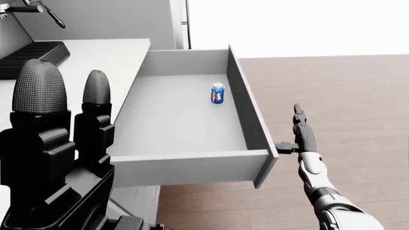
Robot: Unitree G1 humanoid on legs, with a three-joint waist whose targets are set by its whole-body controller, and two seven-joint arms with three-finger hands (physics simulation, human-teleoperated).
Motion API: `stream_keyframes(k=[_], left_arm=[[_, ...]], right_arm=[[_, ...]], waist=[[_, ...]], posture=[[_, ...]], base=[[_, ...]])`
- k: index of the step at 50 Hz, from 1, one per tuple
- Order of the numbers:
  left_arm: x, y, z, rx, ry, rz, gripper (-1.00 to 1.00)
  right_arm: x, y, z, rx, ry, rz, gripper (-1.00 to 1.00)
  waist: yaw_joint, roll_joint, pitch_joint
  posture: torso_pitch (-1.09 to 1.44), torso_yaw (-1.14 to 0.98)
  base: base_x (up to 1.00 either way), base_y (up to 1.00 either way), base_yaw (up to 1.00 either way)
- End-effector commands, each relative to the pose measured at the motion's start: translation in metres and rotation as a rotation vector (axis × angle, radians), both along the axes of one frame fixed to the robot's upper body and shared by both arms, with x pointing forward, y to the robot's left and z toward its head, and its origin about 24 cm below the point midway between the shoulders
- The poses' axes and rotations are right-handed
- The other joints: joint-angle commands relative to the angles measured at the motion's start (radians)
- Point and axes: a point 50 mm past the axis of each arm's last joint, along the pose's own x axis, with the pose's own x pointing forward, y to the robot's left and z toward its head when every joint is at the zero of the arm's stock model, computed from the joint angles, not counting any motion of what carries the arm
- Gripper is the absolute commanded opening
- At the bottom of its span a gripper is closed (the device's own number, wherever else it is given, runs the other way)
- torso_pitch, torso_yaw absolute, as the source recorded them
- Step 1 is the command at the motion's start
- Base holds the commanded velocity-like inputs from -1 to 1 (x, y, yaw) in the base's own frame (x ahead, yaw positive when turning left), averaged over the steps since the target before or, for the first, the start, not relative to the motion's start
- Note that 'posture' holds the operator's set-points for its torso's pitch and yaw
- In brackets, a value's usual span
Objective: Close the right drawer.
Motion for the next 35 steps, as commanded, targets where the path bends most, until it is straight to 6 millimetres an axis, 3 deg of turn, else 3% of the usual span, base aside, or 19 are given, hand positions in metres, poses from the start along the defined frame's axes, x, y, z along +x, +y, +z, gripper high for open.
stream_keyframes(k=[1,35], left_arm=[[-0.006,0.000,0.007,-0.003,-0.054,-0.008,1.00],[-0.007,0.000,0.007,-0.004,-0.055,-0.008,1.00]], right_arm=[[0.008,0.013,0.011,-0.039,-0.046,0.099,1.00],[0.017,0.042,0.010,-0.043,-0.033,0.189,1.00]], waist=[[0.006,-0.003,-0.014],[0.005,-0.002,-0.005]], posture=[[0.00,0.00],[0.00,0.00]], base=[[0.00,0.00,0.00],[0.00,0.00,0.00]])
